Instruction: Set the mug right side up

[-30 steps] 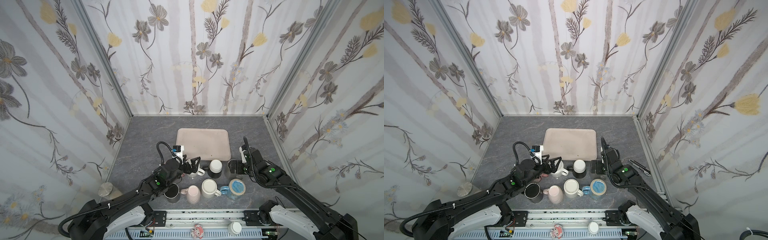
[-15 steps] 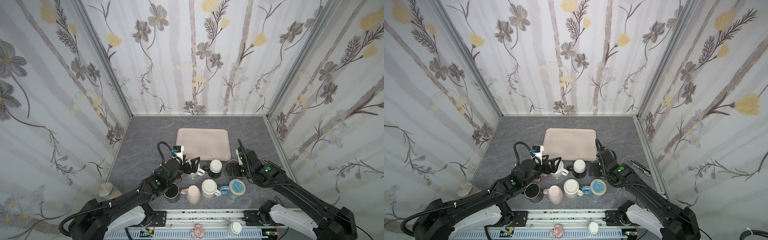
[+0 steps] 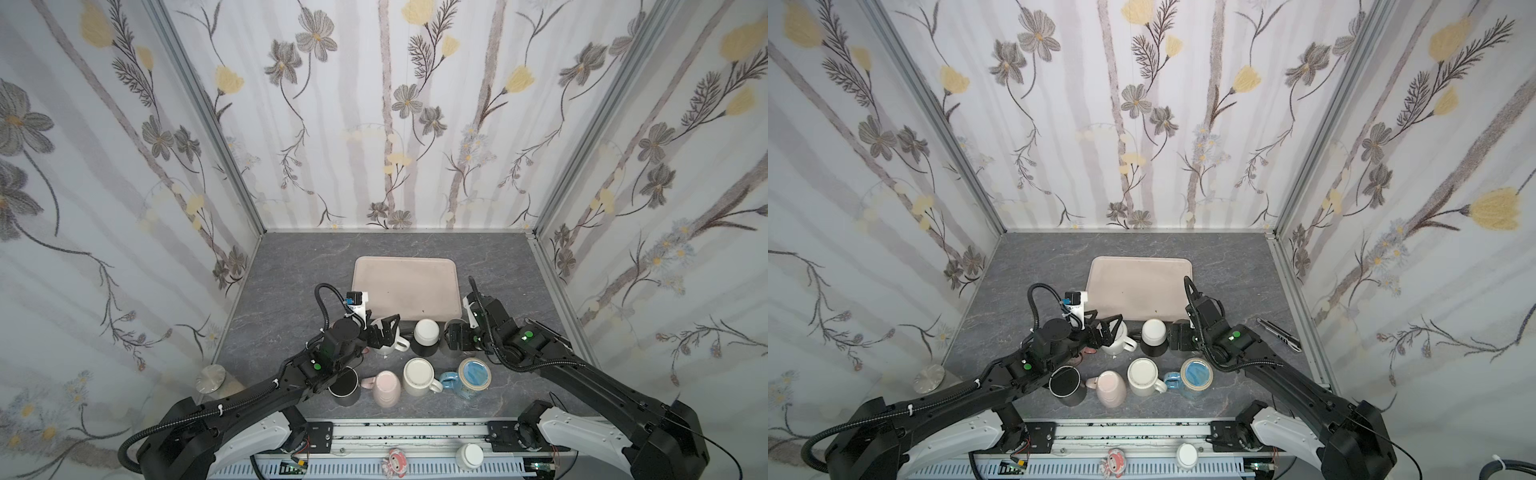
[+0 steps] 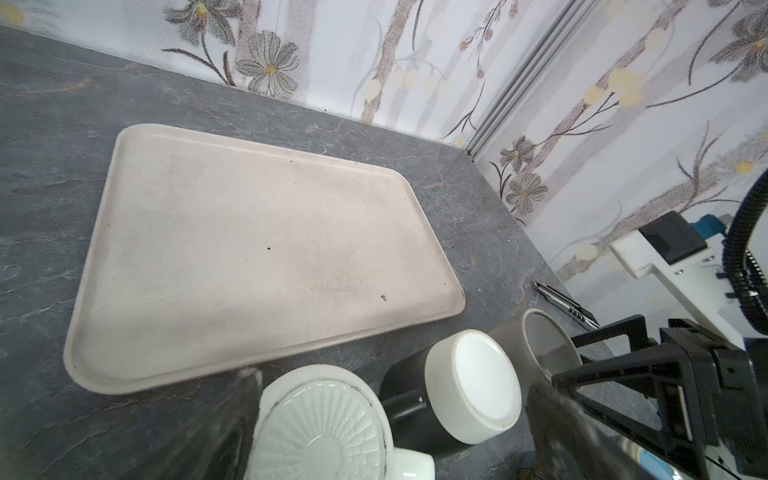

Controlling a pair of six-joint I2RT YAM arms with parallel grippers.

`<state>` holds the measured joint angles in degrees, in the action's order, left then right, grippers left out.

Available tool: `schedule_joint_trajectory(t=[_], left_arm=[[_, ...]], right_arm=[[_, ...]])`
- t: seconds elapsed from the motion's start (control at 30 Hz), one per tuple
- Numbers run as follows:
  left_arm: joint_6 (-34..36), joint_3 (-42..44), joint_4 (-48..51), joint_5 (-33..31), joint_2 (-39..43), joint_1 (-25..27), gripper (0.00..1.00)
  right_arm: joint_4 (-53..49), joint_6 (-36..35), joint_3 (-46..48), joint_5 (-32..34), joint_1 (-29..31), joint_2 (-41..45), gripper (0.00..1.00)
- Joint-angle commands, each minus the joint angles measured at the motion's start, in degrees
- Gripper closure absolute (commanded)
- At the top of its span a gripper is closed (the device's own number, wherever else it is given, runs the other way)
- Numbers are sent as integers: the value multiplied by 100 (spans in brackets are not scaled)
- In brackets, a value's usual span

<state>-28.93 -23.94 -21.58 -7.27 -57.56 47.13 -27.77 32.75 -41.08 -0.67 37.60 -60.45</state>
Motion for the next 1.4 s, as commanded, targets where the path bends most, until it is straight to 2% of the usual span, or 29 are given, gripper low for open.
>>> schedule_joint_trajectory(t=[0.0, 0.13, 0.3, 0.4, 0.5, 0.6, 0.7, 0.83, 0.93, 1.13, 1.37], left_arm=[[-9, -13, 14, -50, 0, -7, 0], [14, -58, 36, -49, -44, -9, 0], [51, -126, 92, -37, -80, -10, 0], [56, -118, 102, -86, -82, -11, 0], [59, -128, 80, -92, -106, -20, 0], [54, -163, 79, -64, -149, -31, 0], [69, -222, 123, -38, -177, -38, 0], [74, -259, 198, -55, -203, -46, 0], [62, -247, 200, -62, -212, -46, 0], [-15, -216, 181, -71, -247, -59, 0], [-40, -250, 232, -40, -264, -57, 0]], right_arm=[[469, 117, -41, -328, 43, -31, 8], [632, 25, -85, -554, 67, -94, 9], [-91, -610, -628, 342, 80, -64, 8], [-412, -1044, -812, 375, 74, -149, 8], [-858, -1097, -981, 497, 119, -420, 9], [-846, -956, -881, 714, 245, -333, 12], [-882, -835, -852, 842, 293, -171, 23], [-853, -727, -782, 435, 398, -61, 49], [-793, -536, -594, 255, 647, -29, 63], [-509, -277, -284, 305, 1232, -14, 74], [-128, -272, -260, 659, 1311, -364, 82]])
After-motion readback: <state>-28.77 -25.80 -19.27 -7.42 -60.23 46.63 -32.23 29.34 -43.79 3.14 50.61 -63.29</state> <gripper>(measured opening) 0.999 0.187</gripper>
